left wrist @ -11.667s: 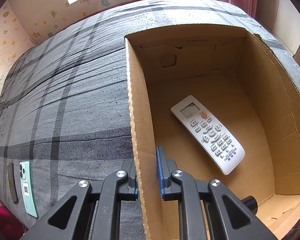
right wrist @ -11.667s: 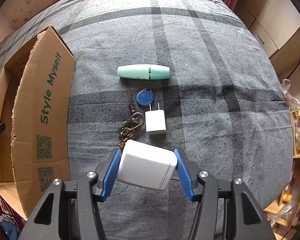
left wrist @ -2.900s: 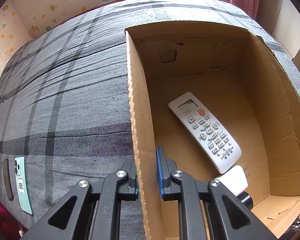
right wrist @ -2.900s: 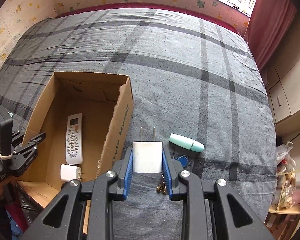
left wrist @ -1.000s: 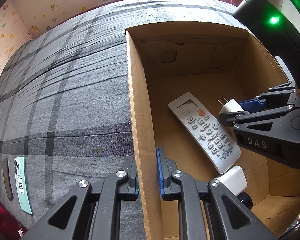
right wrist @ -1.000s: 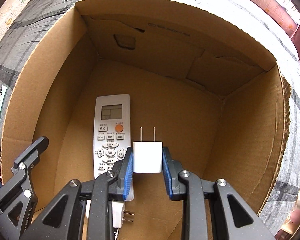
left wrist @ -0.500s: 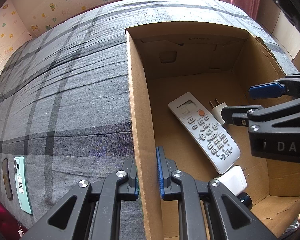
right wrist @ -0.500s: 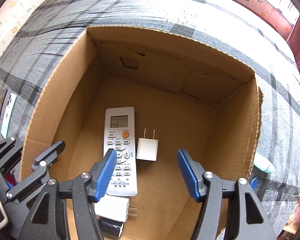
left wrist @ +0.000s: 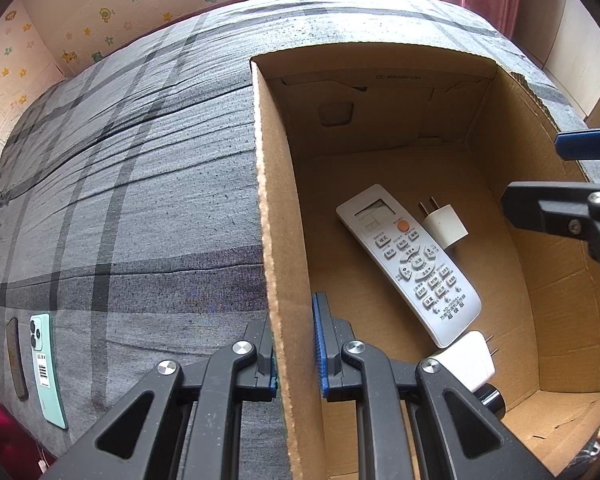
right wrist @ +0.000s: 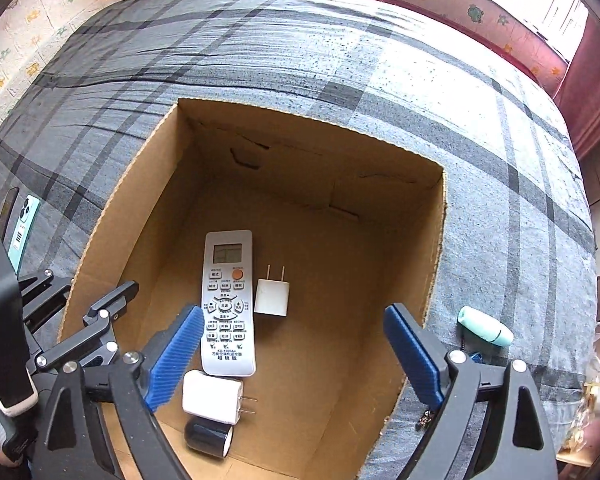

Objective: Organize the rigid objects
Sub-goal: 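Withdraw the right tool from the box toward the keys, then close the right tool on the mint-green cylinder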

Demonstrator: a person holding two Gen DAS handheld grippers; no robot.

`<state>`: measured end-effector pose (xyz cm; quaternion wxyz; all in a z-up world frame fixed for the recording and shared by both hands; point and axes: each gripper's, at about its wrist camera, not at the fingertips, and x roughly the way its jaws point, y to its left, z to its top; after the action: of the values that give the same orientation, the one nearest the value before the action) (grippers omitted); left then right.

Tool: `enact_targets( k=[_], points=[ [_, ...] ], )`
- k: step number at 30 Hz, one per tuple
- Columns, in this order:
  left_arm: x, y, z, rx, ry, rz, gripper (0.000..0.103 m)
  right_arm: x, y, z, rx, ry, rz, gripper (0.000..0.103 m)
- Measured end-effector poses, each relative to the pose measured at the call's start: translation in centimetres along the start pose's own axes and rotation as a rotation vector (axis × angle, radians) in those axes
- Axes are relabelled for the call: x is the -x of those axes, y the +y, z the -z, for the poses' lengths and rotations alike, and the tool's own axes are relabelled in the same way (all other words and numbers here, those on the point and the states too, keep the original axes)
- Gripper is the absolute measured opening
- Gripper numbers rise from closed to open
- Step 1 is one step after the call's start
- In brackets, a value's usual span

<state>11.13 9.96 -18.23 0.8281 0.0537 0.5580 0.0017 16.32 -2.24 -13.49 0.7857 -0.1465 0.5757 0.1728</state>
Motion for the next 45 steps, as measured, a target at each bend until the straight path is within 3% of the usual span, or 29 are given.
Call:
enact_targets(
  k=[23,34,45],
  points=[
    [0.0,-0.1,-0.1,0.000,0.002,-0.004,0.015,4.6,-12.2,3.0,-0.180,-0.055,0.111,0.102],
    [0.1,-0.4,0.0,-0.006,0.000,-0.015,0.015,2.3,-17.3,5.4,-0.296,-0.018,0.128,0.102],
    [0.0,-0.5,0.0,-0.007,0.002,-0.019,0.015,-2.0,-20.3,5.3,-0.358,0.040,0.103,0.102]
  ],
)
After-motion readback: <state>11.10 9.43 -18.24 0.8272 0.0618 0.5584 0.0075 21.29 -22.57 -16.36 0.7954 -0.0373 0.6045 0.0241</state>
